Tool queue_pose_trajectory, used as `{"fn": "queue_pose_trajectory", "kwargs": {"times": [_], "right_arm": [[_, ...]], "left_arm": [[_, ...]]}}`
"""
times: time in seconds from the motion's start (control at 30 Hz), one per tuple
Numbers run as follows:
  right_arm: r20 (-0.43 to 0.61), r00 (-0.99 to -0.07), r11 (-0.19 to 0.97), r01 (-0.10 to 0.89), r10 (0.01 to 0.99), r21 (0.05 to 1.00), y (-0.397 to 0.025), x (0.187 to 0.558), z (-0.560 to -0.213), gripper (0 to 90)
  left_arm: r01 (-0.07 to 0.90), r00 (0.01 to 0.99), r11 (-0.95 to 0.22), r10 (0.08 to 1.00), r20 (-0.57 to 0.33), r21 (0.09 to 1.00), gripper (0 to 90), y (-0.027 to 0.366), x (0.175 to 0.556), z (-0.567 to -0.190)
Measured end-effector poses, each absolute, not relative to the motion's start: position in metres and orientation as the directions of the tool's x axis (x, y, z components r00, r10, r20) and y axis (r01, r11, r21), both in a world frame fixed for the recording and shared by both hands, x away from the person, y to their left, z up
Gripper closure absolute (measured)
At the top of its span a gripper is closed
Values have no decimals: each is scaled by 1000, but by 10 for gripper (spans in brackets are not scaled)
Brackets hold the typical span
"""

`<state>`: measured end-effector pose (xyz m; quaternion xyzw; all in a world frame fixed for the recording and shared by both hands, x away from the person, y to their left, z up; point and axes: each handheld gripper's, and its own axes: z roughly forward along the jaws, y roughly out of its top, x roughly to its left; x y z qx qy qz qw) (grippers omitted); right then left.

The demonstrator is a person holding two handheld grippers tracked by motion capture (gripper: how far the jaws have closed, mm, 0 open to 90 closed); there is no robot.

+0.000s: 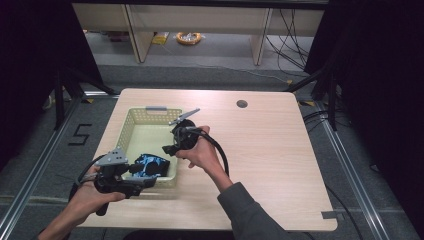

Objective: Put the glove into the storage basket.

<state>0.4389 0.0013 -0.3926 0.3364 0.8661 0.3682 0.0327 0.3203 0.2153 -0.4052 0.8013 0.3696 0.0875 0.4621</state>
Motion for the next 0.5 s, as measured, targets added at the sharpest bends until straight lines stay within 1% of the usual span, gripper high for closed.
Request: {"fn": "queue_pose_trajectory", "kwargs": {"times": [0.03, 0.07, 0.1, 0.13, 0.17, 0.2, 0.27, 0.3, 0.4, 0.43, 0.47, 0.5], "right_arm": [[166, -803, 510, 508, 573, 694, -5, 438, -392, 418], [180, -788, 505, 533, 589, 680, -10, 433, -390, 412], [149, -805, 509, 494, 574, 705, -16, 430, -390, 404], [137, -798, 513, 498, 587, 699, -27, 422, -388, 394], [137, -798, 513, 498, 587, 699, -27, 422, -388, 394], [96, -807, 522, 462, 582, 717, -41, 414, -387, 383], [93, -805, 523, 462, 585, 716, -46, 410, -386, 381], [82, -804, 524, 457, 589, 719, -55, 404, -386, 376], [66, -799, 512, 443, 597, 736, -78, 389, -389, 370], [66, -800, 506, 439, 597, 743, -89, 383, -391, 363], [88, -793, 492, 457, 603, 741, -103, 375, -393, 357], [88, -793, 492, 457, 603, 741, -103, 375, -393, 357]], "left_arm": [[515, 711, -297, 672, -207, 804, 289, 212, 319, -406], [513, 717, -303, 666, -207, 803, 277, 209, 317, -407], [518, 715, -298, 666, -215, 802, 257, 206, 315, -407], [520, 712, -291, 667, -220, 803, 249, 204, 313, -408], [518, 719, -294, 658, -223, 803, 249, 201, 312, -408], [500, 733, -300, 645, -214, 812, 247, 197, 309, -409], [495, 739, -301, 640, -212, 815, 241, 190, 305, -411], [496, 741, -310, 638, -210, 811, 219, 186, 302, -412], [497, 749, -291, 619, -235, 817, 169, 177, 294, -416], [489, 757, -289, 609, -236, 823, 164, 174, 292, -417], [481, 767, -299, 599, -231, 824, 162, 173, 290, -418], [479, 771, -285, 589, -242, 831, 162, 170, 288, -420]]}}
